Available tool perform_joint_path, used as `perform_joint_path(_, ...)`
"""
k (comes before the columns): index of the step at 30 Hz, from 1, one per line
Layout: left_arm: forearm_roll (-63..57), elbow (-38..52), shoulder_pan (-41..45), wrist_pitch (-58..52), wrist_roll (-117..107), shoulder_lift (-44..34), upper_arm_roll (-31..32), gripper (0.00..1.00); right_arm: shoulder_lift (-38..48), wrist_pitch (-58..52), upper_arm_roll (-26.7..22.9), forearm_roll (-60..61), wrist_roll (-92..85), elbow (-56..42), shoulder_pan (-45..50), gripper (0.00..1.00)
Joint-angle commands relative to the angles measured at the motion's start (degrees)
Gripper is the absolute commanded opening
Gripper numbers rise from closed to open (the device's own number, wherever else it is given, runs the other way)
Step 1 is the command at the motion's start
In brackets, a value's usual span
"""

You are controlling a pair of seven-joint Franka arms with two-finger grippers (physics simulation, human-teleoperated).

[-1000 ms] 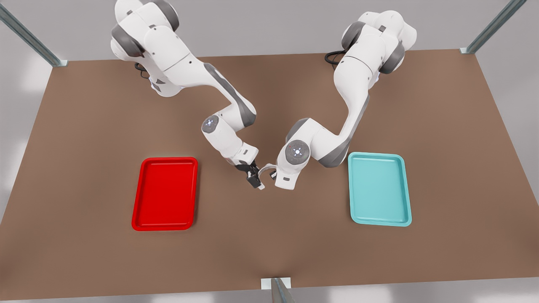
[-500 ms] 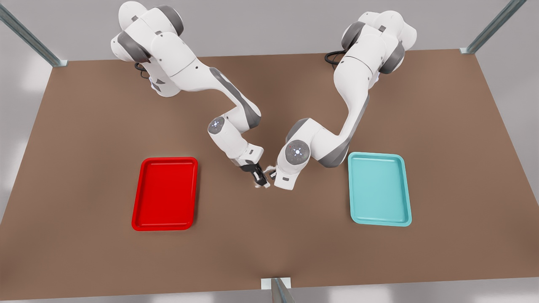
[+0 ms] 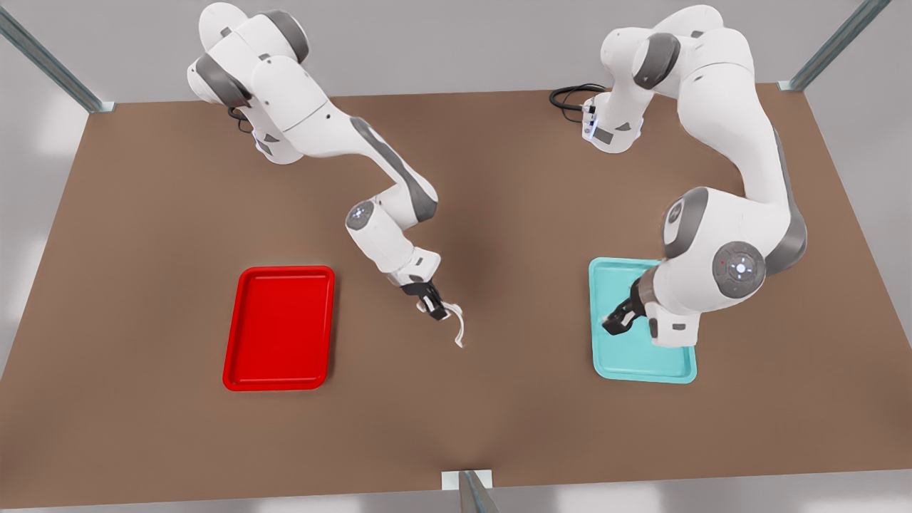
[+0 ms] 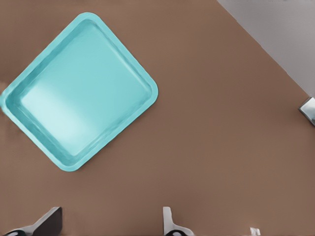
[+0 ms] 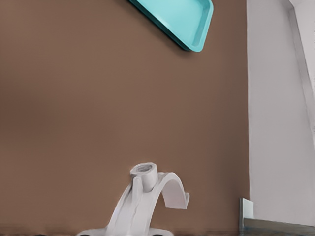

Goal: Take the drainage pipe clamp from the left arm, pass it to the right arm, and place it in the plate on the right side

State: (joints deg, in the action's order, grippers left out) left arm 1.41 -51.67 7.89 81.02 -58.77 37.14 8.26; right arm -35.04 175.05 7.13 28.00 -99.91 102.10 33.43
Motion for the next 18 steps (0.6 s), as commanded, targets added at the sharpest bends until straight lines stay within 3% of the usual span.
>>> perform_joint_path(1, -4.2, 0.2, -3.5, -11.8, 27.5, -1.0, 0.0, 1.00, 0.1, -0.5, 0.0, -0.2, -1.3, -0.3, -1.3, 0.21)
perform_joint_path(5, -7.1, -0.4, -7.5, -9.8, 42.0, -4.6, 0.4, 1.00, 0.3, -2.5, 0.0, -0.9, -3.0, -0.4, -6.0, 0.21)
perform_joint_path(7, -6.7, -30.3, -7.5, 5.7, 49.8, -22.5, -0.1, 1.00, 0.5, -4.4, 0.0, -0.9, -3.8, -0.5, -8.9, 0.21)
perform_joint_path(10, -9.3, -29.4, -2.2, 0.5, 49.5, -20.4, 0.6, 1.00, 2.1, -6.3, 0.0, -0.8, -8.8, -0.6, -13.1, 0.21)
perform_joint_path(14, 4.1, -26.5, -3.7, -5.0, 49.2, -20.5, 1.1, 1.00, 2.2, -6.5, -0.2, -0.8, -14.2, -1.7, -19.0, 0.21)
perform_joint_path(18, 4.7, -26.5, -3.8, -5.3, 49.3, -20.4, 1.2, 1.00, 5.9, -6.3, -0.6, -0.8, -15.8, 1.8, -24.1, 0.21)
